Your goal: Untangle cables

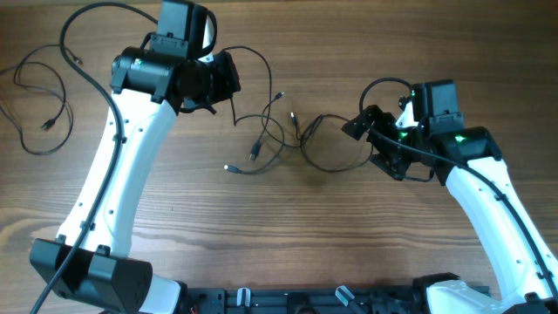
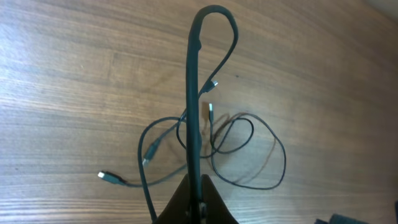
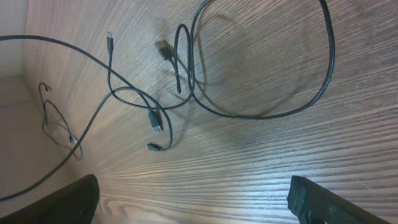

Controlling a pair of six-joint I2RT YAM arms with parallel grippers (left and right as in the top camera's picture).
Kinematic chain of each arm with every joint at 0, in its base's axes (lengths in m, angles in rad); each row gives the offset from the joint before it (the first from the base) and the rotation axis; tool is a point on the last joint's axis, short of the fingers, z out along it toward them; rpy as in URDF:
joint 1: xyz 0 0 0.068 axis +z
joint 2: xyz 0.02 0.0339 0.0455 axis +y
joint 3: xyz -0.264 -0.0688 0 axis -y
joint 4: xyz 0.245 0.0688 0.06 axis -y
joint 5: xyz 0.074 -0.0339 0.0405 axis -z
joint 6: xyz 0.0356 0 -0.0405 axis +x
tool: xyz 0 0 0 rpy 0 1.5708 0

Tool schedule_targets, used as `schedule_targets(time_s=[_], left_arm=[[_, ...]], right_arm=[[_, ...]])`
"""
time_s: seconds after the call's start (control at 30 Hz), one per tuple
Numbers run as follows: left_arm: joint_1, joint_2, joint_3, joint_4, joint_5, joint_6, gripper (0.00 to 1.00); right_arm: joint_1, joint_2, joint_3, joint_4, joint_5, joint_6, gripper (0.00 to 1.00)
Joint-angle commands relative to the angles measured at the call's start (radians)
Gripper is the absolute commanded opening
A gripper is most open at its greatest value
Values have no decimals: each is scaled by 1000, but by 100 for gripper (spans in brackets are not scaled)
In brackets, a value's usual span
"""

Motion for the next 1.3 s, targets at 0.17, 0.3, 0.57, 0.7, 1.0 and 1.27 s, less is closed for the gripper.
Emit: schedule_targets(time_s=[0.17,0.3,0.57,0.7,1.0,1.27], left_arm=[[-1,-8,4,-35,34,-114,4],[-1,16,3,-87,-10,-347,4],[-1,34,-45,-110,-63,-485,4],[-1,34,-56,-131,-67,-490,4],[-1,33,-56,-247,-186,-684,4],[-1,34,-56,-247,-185,-677,4]], right_arm=[[4,7,-6,-1,18,18,100],[4,7,-6,-2,33,18,100],[4,7,-6,-2,34,14,100],[4,7,-6,-2,51,15,100],[4,7,-6,-2,53,15,100],[4,7,-6,1,53,16,100]])
